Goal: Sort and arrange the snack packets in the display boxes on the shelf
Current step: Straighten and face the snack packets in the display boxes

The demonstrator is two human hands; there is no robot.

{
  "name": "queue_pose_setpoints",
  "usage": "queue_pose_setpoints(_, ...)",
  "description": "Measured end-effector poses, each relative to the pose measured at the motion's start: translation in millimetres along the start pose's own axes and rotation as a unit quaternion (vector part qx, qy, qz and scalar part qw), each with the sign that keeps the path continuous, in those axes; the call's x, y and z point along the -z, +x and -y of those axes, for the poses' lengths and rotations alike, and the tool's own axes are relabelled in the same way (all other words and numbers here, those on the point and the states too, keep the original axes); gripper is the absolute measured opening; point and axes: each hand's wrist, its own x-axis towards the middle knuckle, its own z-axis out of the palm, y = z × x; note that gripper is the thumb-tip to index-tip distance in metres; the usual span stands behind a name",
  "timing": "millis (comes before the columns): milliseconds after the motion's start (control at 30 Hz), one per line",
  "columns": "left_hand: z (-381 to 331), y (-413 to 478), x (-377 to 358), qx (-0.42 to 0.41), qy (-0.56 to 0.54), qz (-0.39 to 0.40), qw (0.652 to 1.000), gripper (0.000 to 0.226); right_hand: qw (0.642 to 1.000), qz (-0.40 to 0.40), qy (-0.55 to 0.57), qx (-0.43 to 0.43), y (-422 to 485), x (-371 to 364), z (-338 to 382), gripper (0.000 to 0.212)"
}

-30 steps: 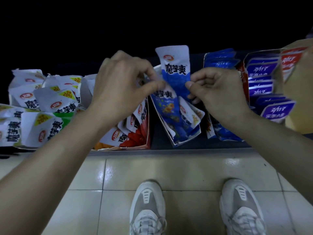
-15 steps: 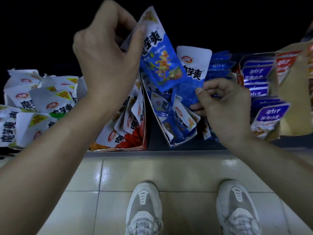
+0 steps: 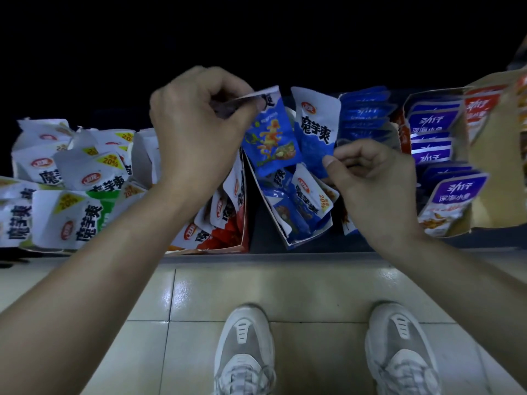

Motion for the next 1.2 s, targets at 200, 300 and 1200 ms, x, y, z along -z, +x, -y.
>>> queue_pose_setpoints(200, 2.6, -3.1, -7.4, 0.002, 0.001, 0.006, 1.000, 0.016, 0.997, 0.054, -0.016, 0.061, 1.3, -6.5, -1.0, 0.009)
queue_pose_setpoints(300, 8.3, -1.9, -6.8, 0.065, -0.076, 0.067, 0.993, 0.017, 0.991, 0.094, -0.051, 0.086, 5.8, -10.3, -5.2, 0.013)
queue_pose_setpoints(1200, 11.8, -18.8, -17.1, 0.080, -0.173, 0.018, 0.981, 0.014, 0.936, 0.210, -0.214, 0.185, -25.0, -4.7, -1.8, 0.027)
